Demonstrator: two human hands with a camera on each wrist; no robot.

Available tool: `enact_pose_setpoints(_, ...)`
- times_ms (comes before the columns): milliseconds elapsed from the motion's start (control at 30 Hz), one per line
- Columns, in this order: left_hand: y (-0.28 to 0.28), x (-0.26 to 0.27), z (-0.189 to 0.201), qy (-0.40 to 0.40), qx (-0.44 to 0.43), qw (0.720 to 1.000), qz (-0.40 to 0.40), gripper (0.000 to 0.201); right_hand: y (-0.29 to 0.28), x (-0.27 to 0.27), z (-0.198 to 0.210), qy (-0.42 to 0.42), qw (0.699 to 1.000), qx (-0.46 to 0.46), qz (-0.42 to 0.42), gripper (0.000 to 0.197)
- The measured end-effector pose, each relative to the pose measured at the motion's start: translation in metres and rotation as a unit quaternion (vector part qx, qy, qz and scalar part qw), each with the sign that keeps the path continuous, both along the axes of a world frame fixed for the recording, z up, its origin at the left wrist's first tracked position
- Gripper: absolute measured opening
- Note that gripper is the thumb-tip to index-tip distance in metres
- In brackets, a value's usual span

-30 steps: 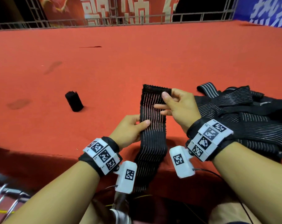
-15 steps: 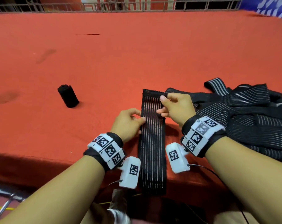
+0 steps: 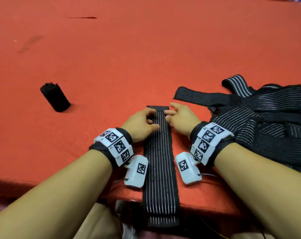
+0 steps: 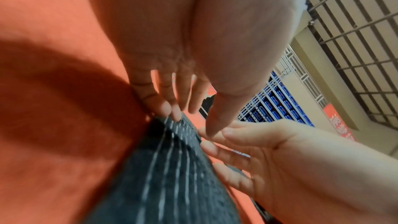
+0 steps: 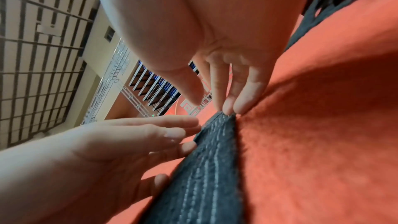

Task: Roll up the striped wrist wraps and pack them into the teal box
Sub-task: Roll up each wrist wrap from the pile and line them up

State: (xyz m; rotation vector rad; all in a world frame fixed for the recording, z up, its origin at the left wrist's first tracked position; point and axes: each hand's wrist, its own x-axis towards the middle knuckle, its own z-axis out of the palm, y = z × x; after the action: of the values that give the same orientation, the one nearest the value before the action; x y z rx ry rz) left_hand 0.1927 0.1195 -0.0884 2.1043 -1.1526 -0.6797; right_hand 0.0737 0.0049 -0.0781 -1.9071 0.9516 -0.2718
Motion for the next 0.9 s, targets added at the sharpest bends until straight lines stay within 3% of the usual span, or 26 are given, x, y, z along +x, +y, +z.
enact_pose_setpoints(100,-0.009,0.001,0.011,-0.068,0.077,0.994,-0.038,0.065,0.004,0.001,0.007,0.069,0.990,-0.081,0.087,0.037)
enact_pose_setpoints(267,-0.017,-0.002,0.021,-0.110,0.131,0.984,-0.053,0.068,0.006,0.002,0.012,0.122,0.981,-0.105,0.113,0.029)
enact_pose_setpoints(467,-0.016,-0.029,0.036,-0.158,0.086,0.983,-0.032,0.047,0.012,-0.027,0.028,0.083,0.987,-0.122,0.069,0.027)
enact_pose_setpoints(700,-0.031,-0.102,0.065,-0.151,-0.017,0.987,-0.055,0.032,0.013,-0.112,0.054,-0.003,0.985,-0.166,-0.050,0.021)
enact_pose_setpoints(800,-0.043,-0.141,0.071,-0.145,-0.045,0.983,-0.101,0.035,0.009,-0.158,0.062,-0.032,0.978,-0.181,-0.097,0.016)
enact_pose_setpoints(900,-0.057,-0.175,0.069,-0.168,-0.044,0.973,-0.153,0.050,0.003,-0.204,0.064,-0.040,0.968,-0.195,-0.153,0.009)
